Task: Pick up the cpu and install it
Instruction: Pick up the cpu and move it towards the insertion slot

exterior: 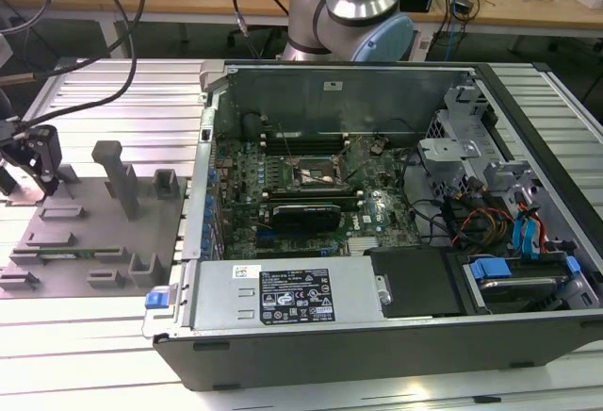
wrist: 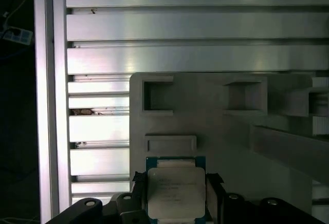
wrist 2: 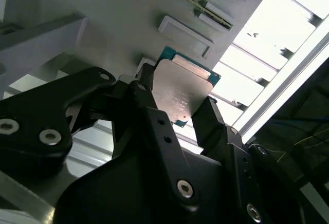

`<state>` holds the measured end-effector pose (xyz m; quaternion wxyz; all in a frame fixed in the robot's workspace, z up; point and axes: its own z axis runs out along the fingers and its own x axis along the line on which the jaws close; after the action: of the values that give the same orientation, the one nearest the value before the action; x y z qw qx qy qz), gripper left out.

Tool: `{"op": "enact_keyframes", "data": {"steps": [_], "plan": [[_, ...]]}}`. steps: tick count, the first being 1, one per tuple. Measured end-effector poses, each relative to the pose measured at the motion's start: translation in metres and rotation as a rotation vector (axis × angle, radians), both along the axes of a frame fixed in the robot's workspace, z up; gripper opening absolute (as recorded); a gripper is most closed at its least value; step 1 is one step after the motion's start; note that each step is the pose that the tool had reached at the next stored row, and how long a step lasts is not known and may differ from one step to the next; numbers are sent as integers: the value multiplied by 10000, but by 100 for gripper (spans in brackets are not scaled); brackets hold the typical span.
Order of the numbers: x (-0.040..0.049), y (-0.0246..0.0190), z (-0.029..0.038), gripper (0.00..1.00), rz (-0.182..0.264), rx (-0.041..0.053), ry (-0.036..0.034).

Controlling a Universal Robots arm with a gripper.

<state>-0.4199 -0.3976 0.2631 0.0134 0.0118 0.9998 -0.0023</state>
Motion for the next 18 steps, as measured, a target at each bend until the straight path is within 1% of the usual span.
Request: {"op": "enact_keyframes", "data": {"steps": [2,6,9,18], "plan": [[0,0,32,55,0,0,1],[0,0,72,55,-1,0,1],[0,0,120,55,-1,0,1],[0,0,226,55,0,0,0]]}}
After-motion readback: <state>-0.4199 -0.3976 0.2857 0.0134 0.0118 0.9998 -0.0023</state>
